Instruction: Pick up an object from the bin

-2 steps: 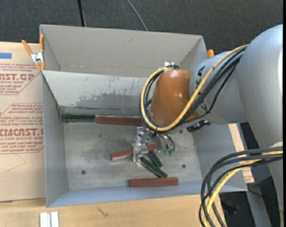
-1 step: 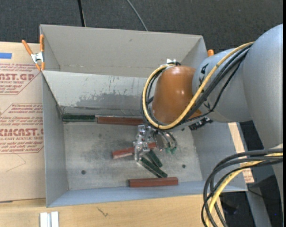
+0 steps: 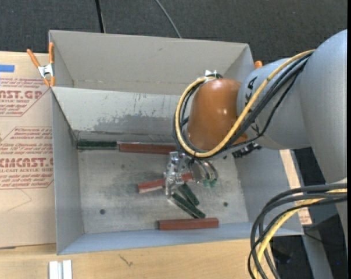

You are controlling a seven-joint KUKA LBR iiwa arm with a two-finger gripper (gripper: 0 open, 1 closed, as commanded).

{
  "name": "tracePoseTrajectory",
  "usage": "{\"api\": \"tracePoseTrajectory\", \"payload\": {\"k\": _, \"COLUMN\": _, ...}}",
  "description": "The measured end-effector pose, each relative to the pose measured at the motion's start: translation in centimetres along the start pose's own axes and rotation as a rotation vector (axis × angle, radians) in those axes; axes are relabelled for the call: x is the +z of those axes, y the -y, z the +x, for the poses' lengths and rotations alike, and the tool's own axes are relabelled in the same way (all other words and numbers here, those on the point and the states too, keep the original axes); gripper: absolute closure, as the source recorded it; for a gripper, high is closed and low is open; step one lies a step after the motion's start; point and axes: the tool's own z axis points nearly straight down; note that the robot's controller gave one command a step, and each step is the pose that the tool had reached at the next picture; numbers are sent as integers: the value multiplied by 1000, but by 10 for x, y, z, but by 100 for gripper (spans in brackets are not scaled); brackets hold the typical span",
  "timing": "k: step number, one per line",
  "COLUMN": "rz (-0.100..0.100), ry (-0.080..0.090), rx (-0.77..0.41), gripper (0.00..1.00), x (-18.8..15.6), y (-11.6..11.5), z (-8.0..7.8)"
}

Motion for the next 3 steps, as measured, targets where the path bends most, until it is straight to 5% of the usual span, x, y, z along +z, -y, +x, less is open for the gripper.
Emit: {"api": "tracePoseTrajectory", "payload": {"k": 3, "rz": 0, "ry": -10, "rx": 0, "gripper": 100, "x": 1, "y": 0, "z": 3}}
